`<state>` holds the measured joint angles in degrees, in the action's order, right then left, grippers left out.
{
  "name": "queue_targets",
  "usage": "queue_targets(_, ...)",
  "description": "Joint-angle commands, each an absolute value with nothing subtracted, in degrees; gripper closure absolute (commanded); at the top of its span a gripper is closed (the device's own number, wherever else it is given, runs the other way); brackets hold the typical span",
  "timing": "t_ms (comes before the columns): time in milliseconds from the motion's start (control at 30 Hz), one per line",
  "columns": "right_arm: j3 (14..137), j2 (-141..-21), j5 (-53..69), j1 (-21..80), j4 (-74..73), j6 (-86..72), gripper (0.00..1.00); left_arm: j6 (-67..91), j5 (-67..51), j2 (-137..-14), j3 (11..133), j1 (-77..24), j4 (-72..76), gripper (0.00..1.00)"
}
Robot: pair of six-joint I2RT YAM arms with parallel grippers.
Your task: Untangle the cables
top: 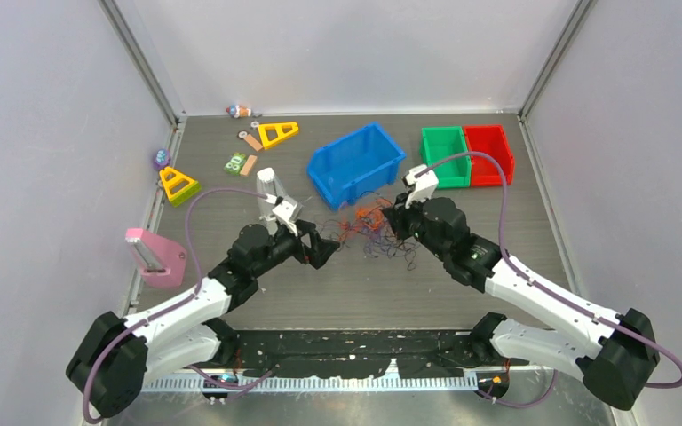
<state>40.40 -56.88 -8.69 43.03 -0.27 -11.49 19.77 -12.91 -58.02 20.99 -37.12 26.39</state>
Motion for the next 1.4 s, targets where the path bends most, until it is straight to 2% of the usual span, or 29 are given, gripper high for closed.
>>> queue_targets(0, 41.8, -54.8, -26.4, 43.2, -5.7, -17.8, 0.95, 18.1, -4.5, -53.7, 19.3, -37.4, 29.0, 0.04)
queue_targets(100, 43.7, -55.3, -32.8, 43.1, -13.4, -27.1, 0.95, 17.5, -0.7, -52.3, 19.1, -38.2, 27.5, 0.03)
queue_targets(233, 46.7, -57.6, -33.9, 43.1, -22.9, -40.0, 0.95, 15.6, 2.6, -53.1, 20.8, -40.7, 25.1, 0.02)
queue_targets(533, 48.9, -61.1, -30.2, 41.9, -23.7, -48.0, 0.95, 28.2, 7.1, -51.3, 29.0, -42.5, 6.5, 0.04)
queue_targets(667, 49.1, -60.0, -26.9, 41.7, -20.4, -47.1, 0.95, 39.0, 1.3, -52.7, 27.1, -42.5, 12.2, 0.05)
queue_targets(833, 48.6, -58.4, -22.2, 41.5, -17.8, -46.1, 0.95, 50.4, -6.6, -64.2, 28.1, -42.6, 23.6, 0.05)
queue_targets(1367, 44.2, -51.5, -9.2, 41.0, -10.6, -50.1, 0.95, 61.2, -10.8, -89.9, 36.9, -45.1, 49.6, 0.01)
